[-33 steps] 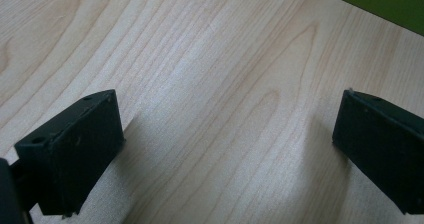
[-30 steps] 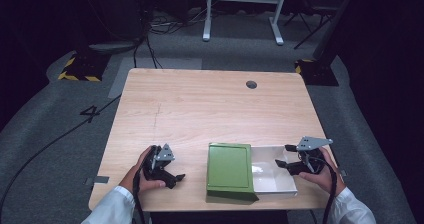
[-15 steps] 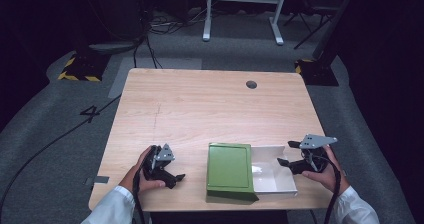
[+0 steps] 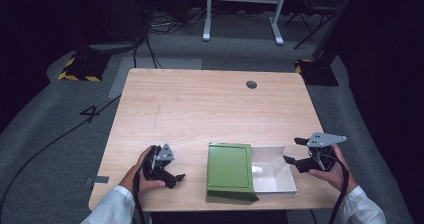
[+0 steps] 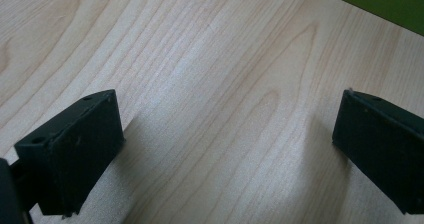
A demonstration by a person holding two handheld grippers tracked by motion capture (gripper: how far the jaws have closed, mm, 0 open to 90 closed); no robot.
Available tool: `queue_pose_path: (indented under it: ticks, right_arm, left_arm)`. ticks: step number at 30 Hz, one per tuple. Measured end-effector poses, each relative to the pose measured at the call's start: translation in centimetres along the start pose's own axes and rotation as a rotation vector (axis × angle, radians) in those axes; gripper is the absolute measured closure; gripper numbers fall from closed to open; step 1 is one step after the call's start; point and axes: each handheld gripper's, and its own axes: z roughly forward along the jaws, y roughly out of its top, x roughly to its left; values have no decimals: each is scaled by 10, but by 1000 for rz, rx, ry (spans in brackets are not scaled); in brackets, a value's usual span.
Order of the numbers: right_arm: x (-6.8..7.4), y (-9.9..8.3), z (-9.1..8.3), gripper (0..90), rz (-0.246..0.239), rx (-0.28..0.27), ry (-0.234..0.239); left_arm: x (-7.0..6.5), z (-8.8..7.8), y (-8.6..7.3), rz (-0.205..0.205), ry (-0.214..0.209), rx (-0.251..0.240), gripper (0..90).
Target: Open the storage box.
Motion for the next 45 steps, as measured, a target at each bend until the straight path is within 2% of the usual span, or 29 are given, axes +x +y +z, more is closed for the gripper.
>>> queue_pose_path:
  ticks: [6, 18, 28, 45]
  right_arm:
    - [-3, -1, -6, 190, 8, -20, -2]
    - [-7, -13, -11, 190, 24, -8, -24]
    - [-14, -33, -11, 198, 49, 13, -46]
    - [-22, -76, 3, 192, 94, 114, -112]
  left_arm:
    - [0, 0, 0, 3, -3, 0, 1]
    - [0, 0, 0, 4, -2, -1, 1]
    - [0, 0, 0, 3, -2, -1, 1]
    - [0, 0, 0, 3, -2, -1, 1]
